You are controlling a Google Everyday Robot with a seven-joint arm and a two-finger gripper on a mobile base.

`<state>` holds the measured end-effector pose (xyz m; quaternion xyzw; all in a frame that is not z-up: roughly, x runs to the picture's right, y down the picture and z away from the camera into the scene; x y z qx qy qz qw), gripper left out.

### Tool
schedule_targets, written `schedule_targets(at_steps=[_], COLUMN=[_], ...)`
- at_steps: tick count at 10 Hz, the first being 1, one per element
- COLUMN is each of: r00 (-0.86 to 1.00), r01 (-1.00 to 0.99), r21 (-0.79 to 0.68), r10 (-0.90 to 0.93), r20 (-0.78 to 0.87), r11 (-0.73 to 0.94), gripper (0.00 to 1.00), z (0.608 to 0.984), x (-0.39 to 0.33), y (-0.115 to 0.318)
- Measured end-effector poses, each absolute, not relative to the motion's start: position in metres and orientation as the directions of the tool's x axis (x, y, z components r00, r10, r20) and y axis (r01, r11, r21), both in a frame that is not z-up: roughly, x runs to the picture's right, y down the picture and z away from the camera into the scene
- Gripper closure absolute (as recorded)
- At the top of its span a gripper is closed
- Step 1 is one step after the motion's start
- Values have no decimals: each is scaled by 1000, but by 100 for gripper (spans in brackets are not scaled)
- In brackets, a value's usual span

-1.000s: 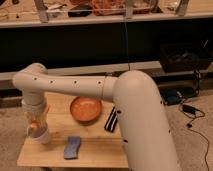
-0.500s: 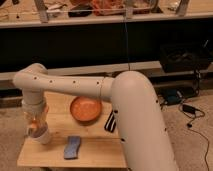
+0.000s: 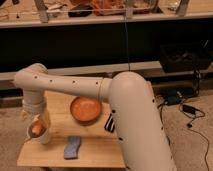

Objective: Place the pepper in the ceramic cup

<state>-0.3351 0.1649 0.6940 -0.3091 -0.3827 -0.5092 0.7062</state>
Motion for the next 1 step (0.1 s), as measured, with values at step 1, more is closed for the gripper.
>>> schedule_targets(at_steps=[1], r00=[185], r01=[955], r21=[-41], r10=[-483], r20=[856], r11=[293], gripper=[20], z=[694], x=[-335], y=[164])
